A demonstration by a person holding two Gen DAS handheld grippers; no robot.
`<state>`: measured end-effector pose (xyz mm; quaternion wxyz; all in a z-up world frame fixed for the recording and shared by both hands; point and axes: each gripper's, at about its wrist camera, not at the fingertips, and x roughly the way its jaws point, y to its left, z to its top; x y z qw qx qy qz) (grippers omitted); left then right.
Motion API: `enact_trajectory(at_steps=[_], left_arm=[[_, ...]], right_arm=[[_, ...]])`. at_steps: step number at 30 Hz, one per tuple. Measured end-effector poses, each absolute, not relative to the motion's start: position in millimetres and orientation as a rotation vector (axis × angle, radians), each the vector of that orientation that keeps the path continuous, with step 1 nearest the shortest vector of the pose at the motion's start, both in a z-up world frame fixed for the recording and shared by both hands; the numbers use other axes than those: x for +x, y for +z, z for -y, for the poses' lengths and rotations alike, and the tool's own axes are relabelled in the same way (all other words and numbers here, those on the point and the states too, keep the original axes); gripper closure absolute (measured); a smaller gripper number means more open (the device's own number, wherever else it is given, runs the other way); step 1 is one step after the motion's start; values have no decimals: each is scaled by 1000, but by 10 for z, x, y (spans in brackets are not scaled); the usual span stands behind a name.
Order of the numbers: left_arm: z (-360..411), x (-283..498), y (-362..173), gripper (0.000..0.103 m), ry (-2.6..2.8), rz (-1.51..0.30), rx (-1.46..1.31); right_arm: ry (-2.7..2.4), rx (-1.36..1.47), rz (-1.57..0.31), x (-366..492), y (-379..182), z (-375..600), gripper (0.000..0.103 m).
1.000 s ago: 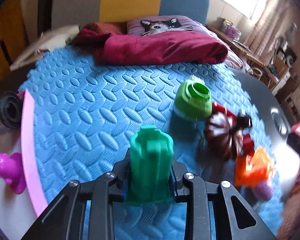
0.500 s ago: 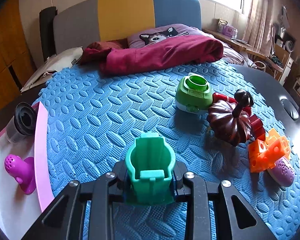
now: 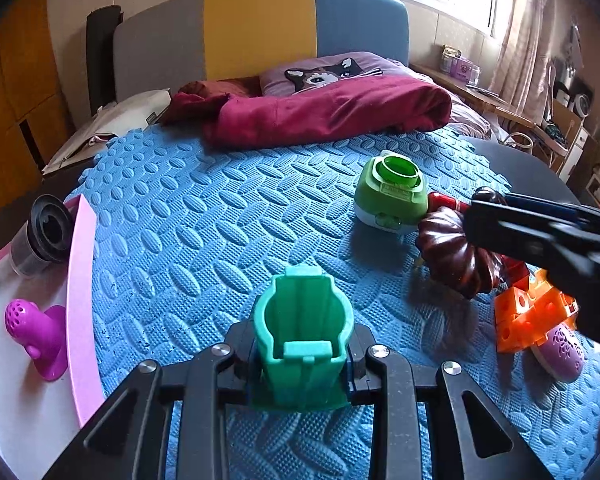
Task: Organize rigid objects
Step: 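Carry the teal piece into the tray and open the left gripper while the right gripper grasps the brown toy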
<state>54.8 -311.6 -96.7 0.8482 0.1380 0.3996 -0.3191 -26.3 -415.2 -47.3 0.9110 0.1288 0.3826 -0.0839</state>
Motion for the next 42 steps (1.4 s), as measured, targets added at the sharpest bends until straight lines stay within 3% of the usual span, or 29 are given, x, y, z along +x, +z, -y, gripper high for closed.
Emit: enact_trajectory(at_steps=[3,22,31,42], left_arm=[[3121,548,-969,72,-672,-842,291],[3125,540,-970,72,-666,-836,296],[3105,545,-950,73,-666,-854,282],[2479,343,-346,73,-712,-814,110]], right_arm=[[-212,204,-787,-204,-539,4121,79],[-230,197,-803,-181,-569,4112,75],[-245,146,-792,-183,-606,4069,82],[-248,135,-794,-195,-606,4057,83]])
